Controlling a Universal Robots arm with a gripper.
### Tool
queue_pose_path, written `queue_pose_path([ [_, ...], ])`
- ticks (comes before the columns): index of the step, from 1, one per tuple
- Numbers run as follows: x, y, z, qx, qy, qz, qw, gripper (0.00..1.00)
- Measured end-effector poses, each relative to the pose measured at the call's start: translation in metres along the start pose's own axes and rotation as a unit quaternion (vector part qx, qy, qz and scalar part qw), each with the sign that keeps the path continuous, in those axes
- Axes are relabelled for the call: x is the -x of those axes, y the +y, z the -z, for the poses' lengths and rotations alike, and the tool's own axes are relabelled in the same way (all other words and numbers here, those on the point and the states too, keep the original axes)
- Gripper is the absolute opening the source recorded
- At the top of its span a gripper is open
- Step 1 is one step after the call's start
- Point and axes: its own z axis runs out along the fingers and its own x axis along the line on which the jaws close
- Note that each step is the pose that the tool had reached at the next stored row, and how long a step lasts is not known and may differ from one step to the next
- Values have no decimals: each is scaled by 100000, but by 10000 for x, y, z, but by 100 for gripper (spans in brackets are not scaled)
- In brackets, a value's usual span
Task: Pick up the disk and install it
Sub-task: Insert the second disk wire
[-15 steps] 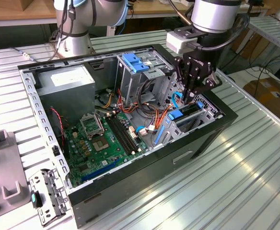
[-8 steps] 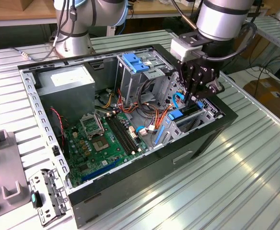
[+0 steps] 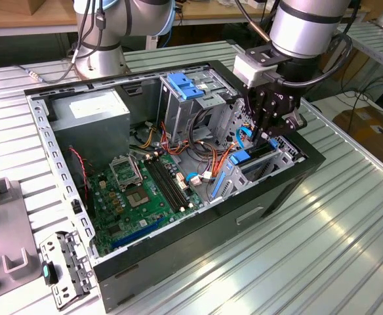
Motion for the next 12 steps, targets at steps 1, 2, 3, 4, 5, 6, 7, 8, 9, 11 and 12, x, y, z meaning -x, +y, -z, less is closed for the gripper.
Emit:
queue_pose_path([
  [1,0,0,0,0,-1,-2,100000,16],
  [2,0,0,0,0,-1,0,100000,16],
  [3,0,0,0,1,0,-2,100000,16],
  [4,0,0,0,1,-1,0,100000,16],
  [5,0,0,0,1,2,-1,100000,16],
  [6,0,0,0,1,1,-1,100000,16],
  [7,0,0,-1,0,-1,0,100000,16],
  [8,0,0,-1,-1,0,0,100000,16],
  [9,0,0,-1,1,-25,-2,100000,16],
  [11,-15,0,-3,20,-414,-36,99999,16],
  [12,-30,-1,-5,32,-773,-63,99997,16],
])
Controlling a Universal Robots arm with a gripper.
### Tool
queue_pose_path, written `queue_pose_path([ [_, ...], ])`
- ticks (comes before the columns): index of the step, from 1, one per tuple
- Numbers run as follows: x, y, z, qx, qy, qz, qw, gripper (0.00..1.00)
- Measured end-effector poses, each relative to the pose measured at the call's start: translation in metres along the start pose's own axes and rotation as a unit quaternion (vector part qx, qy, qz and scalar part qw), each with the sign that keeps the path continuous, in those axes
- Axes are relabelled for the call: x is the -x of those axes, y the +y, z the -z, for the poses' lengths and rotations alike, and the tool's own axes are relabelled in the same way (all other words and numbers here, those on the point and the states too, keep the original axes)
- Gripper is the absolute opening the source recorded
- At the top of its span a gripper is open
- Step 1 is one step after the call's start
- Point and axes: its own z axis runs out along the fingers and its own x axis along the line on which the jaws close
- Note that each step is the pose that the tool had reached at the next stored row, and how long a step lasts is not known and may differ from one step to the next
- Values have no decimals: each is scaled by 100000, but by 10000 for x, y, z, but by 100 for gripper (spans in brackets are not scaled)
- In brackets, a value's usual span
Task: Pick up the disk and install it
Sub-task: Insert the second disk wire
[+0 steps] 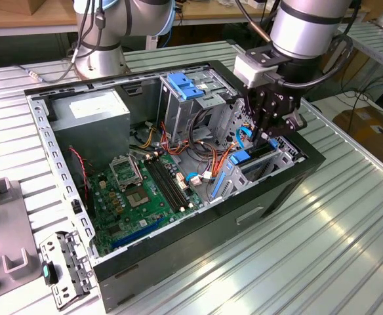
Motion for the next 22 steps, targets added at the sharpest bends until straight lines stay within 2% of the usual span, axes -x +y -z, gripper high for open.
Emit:
queue_pose_path([
  [2,-36,-1,-6,42,-862,-72,99996,16],
  [3,-52,-1,-12,48,-1069,-88,99994,16],
  [6,-73,-1,-31,66,-1370,-113,99991,16],
  [7,-73,-1,-35,76,-1730,-141,99985,16],
  [8,-73,0,-39,83,-1956,-159,99981,16],
  [10,-72,0,-44,44,-2050,-44,99979,16],
  [14,-73,0,-45,-447,-2127,611,99975,16],
  [22,-72,3,-74,-502,-2372,598,99969,16],
])
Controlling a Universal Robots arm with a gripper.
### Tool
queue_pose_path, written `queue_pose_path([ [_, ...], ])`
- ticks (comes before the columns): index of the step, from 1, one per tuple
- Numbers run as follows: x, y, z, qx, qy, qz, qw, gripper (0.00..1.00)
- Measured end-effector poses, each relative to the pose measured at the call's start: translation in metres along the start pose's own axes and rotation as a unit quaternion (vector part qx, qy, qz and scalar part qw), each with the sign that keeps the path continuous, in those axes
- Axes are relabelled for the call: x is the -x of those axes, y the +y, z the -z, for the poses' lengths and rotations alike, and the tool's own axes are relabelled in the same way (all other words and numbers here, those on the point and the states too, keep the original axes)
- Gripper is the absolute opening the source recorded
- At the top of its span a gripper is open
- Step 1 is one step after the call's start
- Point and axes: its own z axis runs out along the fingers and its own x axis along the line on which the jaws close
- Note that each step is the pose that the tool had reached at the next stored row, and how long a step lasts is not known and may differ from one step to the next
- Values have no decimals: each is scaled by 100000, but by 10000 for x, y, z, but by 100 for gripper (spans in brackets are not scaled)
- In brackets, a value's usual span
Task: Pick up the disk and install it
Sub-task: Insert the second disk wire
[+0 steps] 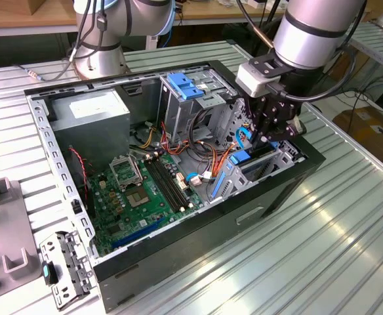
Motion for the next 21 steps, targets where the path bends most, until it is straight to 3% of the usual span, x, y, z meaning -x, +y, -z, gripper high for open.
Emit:
queue_pose_path([
  [12,-1,-1,-8,-17,-22,-2,100000,16],
  [17,-1,-1,-9,-527,-43,-4,99999,16],
  [19,-2,7,-93,-539,-33,-9,99999,16],
  [21,-1,7,-96,-548,-80,-4,99998,17],
])
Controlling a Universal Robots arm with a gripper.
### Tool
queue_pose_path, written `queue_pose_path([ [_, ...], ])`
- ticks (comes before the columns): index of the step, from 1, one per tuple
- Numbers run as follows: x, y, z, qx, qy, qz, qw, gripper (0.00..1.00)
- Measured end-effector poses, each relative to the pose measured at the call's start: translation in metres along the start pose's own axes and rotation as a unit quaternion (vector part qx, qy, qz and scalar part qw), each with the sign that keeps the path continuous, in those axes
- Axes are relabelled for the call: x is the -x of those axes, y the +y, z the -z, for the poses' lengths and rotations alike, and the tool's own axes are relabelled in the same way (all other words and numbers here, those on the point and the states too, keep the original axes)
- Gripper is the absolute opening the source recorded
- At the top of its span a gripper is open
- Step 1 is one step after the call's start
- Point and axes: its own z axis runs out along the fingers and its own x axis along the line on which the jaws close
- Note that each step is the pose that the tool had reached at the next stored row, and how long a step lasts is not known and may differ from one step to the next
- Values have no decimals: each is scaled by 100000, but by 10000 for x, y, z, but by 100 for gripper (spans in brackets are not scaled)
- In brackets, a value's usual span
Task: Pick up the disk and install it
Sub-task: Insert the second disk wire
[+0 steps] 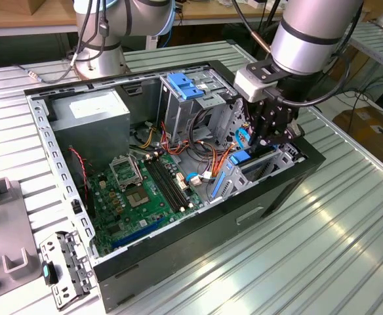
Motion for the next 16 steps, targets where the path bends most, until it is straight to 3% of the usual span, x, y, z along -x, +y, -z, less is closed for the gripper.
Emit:
queue_pose_path([
  [1,0,0,5,5,-4,-4,100000,24],
  [5,2,-8,81,8,35,-4,100000,24],
  [9,11,-21,211,9,45,-2,100000,24],
  [12,11,-21,211,7,34,-3,100000,22],
  [13,11,-22,212,8,40,-2,100000,11],
  [16,11,-22,212,8,39,-3,100000,11],
])
